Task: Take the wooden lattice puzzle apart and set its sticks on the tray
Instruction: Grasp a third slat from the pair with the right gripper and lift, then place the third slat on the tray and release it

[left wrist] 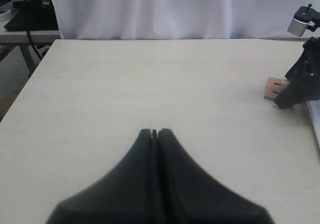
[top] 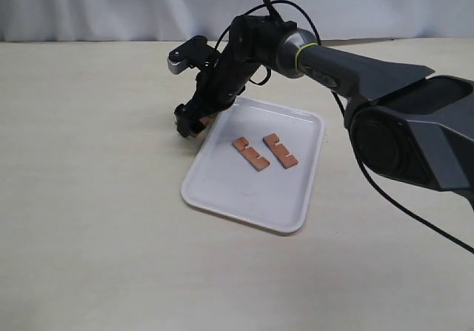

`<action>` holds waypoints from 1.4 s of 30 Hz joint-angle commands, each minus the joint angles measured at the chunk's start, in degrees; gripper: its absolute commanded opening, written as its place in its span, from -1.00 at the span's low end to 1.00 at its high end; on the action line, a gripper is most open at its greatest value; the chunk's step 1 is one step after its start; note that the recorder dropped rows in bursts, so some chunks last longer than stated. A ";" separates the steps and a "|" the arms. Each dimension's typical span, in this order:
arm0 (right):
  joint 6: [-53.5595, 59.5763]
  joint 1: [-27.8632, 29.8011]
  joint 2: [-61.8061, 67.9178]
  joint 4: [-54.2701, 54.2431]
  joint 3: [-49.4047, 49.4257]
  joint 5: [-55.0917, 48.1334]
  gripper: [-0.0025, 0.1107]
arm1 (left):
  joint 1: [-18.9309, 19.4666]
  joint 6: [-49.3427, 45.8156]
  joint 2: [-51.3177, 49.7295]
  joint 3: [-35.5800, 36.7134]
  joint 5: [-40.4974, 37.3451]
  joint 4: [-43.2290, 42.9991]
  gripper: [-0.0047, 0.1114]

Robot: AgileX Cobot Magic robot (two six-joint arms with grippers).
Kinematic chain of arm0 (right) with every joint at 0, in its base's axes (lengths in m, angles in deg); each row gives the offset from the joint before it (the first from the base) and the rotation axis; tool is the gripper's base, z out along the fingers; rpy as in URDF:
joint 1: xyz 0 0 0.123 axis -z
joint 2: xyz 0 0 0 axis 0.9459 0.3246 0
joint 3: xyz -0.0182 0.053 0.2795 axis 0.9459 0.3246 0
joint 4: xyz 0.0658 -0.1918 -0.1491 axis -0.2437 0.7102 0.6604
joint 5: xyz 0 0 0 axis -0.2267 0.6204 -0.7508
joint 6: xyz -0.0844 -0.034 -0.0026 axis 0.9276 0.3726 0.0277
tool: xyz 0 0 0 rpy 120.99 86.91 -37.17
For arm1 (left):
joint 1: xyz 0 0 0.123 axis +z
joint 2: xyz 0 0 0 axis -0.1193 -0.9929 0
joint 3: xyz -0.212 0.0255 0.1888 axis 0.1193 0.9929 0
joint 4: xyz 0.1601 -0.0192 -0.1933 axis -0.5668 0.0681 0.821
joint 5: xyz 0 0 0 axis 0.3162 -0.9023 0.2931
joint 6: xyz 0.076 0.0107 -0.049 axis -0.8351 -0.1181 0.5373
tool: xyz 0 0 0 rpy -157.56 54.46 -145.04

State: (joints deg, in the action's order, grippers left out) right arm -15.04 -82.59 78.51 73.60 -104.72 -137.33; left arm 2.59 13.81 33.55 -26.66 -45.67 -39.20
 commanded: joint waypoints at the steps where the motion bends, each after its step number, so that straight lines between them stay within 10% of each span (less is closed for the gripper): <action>1: 1.35 0.12 0.67 -0.41 -0.01 -0.92 0.82 | -0.43 -0.11 0.15 0.18 0.36 -0.03 -0.92; 6: 2.91 0.02 0.89 -0.41 -0.01 -2.44 0.68 | -0.43 -0.11 0.15 0.18 0.36 -0.03 -0.92; 17: 3.04 0.02 -0.32 -0.13 -0.01 -2.79 -0.64 | -0.43 -0.11 0.15 0.18 0.36 -0.03 -0.92; 42: -1.51 0.33 -12.87 10.27 6.26 -19.37 -0.88 | -0.43 -0.11 0.15 0.18 0.36 -0.03 -0.92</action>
State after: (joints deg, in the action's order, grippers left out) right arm -15.21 -82.59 66.00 82.28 -100.43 -156.15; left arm 2.59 13.81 33.55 -26.66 -45.67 -39.20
